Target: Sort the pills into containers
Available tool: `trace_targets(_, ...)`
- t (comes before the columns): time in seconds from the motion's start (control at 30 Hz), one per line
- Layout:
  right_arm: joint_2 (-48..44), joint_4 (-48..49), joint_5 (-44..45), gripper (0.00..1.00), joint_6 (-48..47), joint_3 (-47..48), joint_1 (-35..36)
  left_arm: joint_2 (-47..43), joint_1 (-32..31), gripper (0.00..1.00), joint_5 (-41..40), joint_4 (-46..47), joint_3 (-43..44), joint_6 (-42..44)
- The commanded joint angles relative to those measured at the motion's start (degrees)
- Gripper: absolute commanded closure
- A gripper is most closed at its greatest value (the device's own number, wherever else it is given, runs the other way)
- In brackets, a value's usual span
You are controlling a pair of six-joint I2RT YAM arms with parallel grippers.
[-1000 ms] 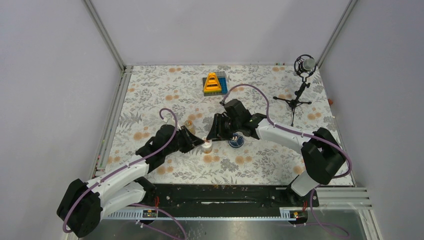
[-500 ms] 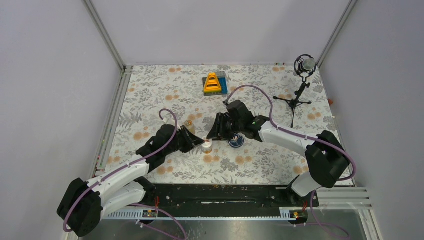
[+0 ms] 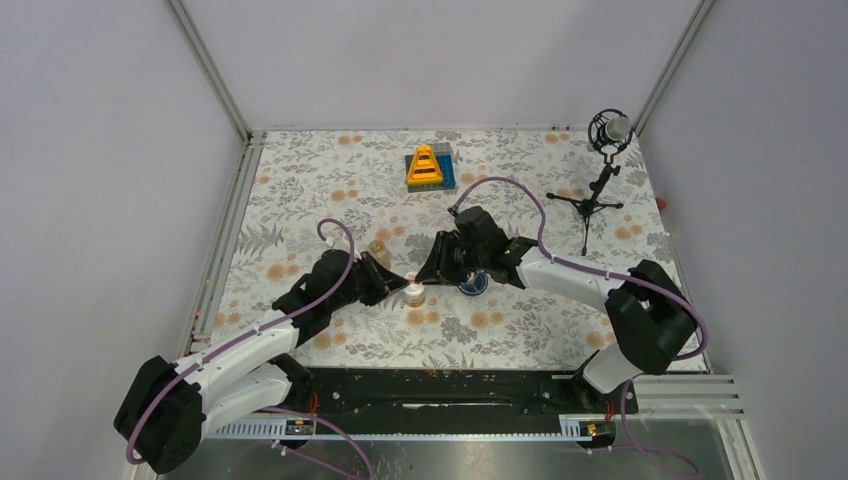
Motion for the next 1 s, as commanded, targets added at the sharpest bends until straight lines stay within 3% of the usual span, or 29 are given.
trace_targets(0.0,1.0,3.9,-1.0,0.69,2.3,-1.3,-0.2,1.0,-0.2,0.86,-1.9,-0.1,-1.6,-0.3)
trace_targets(0.27,2.0,9.6,-3.2,0.75,4.1,-5.8,-0.1,2.7,-0.2,0.89,-1.3,2.1,-2.9,-1.1)
trace_targets(0.47,2.9,17.9,-5.4,0.93,6.3,-9.7,0.0,5.3,-0.2,1.00,-0.1,5.0,-3.7,-1.5)
trace_targets(0.63,2.4,18.2,-4.6,1.00,5.0,-9.5,0.0,7.0,-0.2,1.00,0.4,6.7,-4.1,-2.1)
trace_targets(0.73,1.9,15.6,-3.1,0.97,3.7,-7.5,0.0,7.1,-0.2,1.00,-0.1,7.2,-4.8,-3.0)
trace_targets(0.97,0.7,6.4,0.2,0.77,0.7,-1.7,0.0,6.1,0.0,1.00,-2.1,6.0,-4.5,-3.5)
